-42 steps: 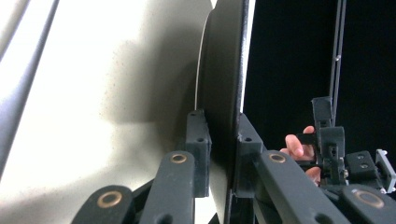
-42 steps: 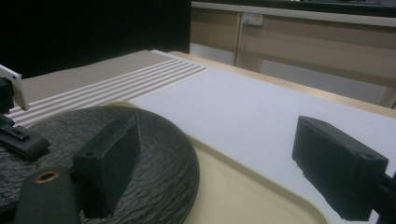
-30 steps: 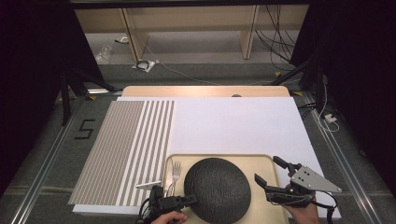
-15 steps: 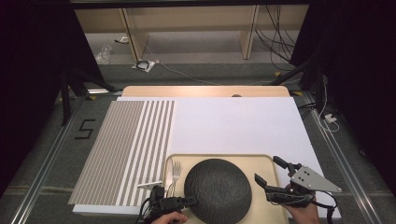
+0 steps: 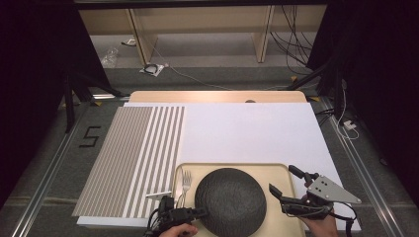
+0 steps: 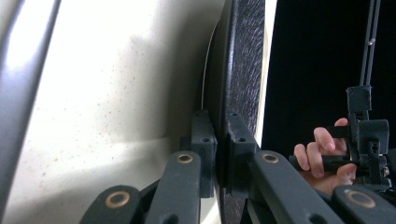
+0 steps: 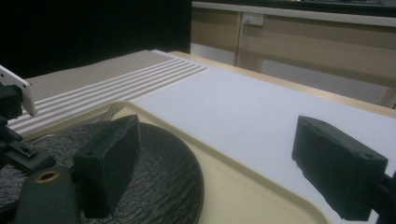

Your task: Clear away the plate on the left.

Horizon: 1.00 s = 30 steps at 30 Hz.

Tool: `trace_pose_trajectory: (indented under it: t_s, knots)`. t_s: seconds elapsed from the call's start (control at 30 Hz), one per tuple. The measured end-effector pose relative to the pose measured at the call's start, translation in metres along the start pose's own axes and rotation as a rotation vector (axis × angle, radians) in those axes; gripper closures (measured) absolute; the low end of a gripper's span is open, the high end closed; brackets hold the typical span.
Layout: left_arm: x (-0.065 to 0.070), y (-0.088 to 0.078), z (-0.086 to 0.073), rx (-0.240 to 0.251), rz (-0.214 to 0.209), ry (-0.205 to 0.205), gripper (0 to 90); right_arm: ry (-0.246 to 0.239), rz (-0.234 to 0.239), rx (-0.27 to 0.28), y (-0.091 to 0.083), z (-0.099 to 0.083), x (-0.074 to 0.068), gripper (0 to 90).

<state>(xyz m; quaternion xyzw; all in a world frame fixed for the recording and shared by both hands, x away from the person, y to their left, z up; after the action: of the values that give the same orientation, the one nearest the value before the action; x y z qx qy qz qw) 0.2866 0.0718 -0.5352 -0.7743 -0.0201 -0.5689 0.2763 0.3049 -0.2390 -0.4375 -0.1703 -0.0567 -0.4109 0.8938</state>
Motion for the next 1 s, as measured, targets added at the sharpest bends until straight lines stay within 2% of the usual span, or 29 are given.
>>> trace_pose_trajectory:
  t_s: [0.5,1.0]
  knots:
    - [-0.0013,0.0021,0.0009,-0.024,0.013,0.01,82.5,0.003,0.006,0.004,-0.0003,0.0002,-0.0003,16.5]
    - [-0.001,0.0028,0.0008,-0.041,-0.004,0.005,70.5,0.0,0.007,0.003,-0.0005,0.0003,-0.0005,16.6]
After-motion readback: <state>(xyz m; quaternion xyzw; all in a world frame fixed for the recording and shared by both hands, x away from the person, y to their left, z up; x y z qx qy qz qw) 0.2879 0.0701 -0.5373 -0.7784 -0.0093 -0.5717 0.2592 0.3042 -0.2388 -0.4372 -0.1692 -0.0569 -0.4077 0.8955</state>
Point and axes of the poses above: each handheld gripper's, and its own axes: y roughly forward along the jaws, z roughly out of its top, x roughly to its right, the point moved 5 cm from there along y, roughly forward along the jaws, and after that the axes turned 13 degrees about -y, right-handed, at the moved point
